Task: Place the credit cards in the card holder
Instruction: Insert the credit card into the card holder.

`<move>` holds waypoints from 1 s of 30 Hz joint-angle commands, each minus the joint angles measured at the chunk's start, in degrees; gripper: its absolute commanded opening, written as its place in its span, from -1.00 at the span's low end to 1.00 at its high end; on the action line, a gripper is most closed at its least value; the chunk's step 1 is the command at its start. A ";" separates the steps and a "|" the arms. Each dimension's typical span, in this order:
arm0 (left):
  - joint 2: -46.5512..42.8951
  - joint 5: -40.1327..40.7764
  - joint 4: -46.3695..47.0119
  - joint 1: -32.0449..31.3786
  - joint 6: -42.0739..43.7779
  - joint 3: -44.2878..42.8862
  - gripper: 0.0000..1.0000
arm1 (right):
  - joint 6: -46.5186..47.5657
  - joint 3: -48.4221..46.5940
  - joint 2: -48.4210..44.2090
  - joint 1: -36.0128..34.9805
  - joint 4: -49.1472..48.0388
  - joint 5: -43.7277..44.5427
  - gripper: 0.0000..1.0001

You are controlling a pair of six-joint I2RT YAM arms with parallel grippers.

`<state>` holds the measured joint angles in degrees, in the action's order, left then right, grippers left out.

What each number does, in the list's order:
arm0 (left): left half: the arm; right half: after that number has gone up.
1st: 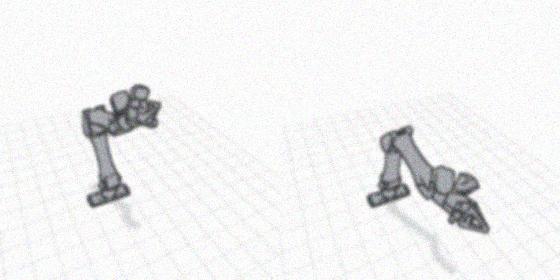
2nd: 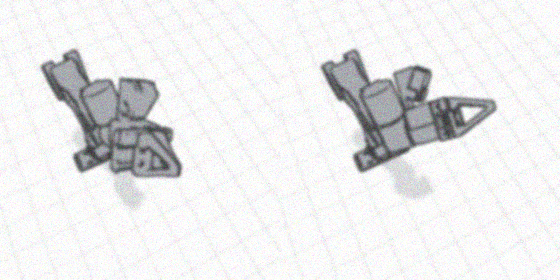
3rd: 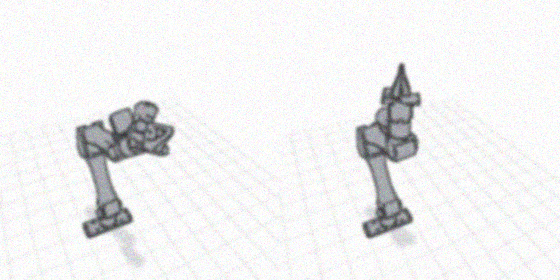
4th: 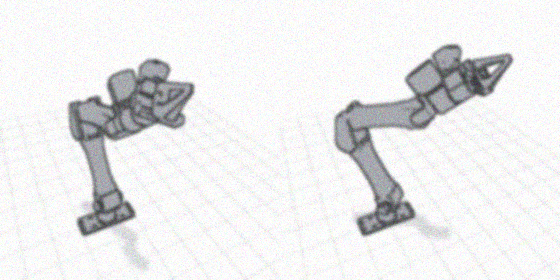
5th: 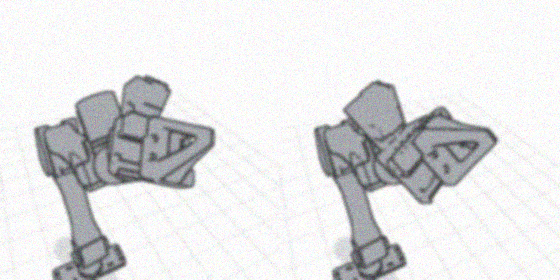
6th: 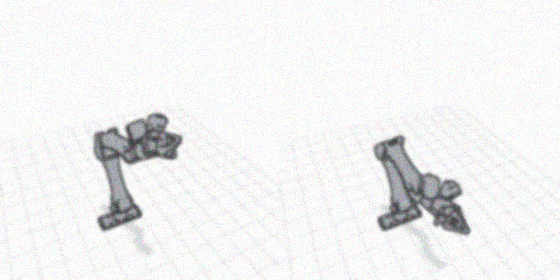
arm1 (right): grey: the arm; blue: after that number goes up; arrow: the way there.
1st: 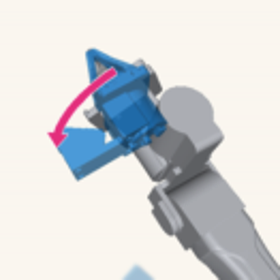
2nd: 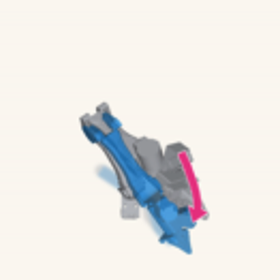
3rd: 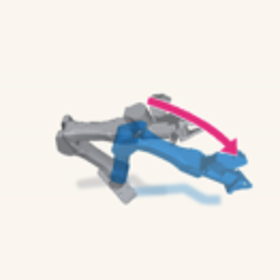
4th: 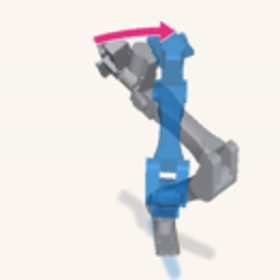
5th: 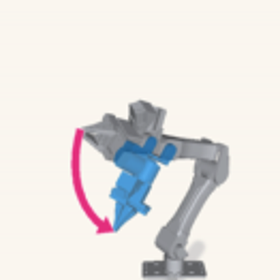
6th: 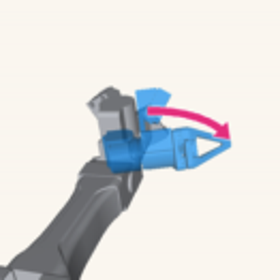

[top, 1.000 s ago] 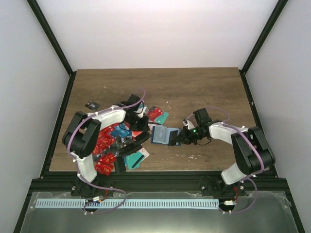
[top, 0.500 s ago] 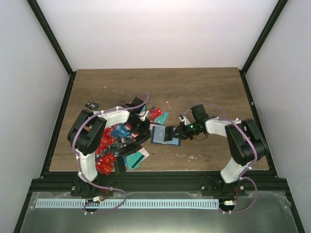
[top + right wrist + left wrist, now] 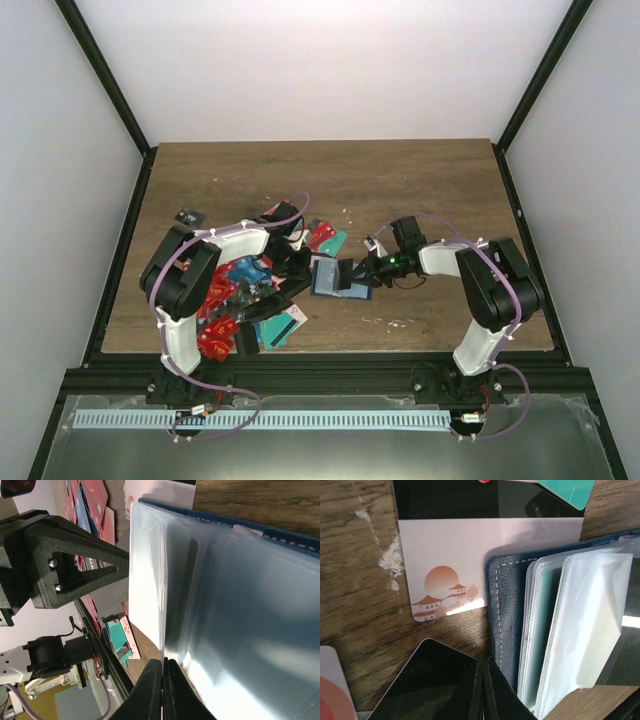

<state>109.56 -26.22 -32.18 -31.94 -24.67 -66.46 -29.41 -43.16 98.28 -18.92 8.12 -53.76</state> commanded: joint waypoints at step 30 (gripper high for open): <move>0.31 -4.54 2.18 -0.92 -2.39 2.03 -0.92 | -6.78 -4.71 9.16 -5.40 -9.66 -4.73 -0.99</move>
<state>109.56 -29.21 -30.63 -32.38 -27.03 -65.12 -35.42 -46.04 106.37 -22.22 -0.56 -57.93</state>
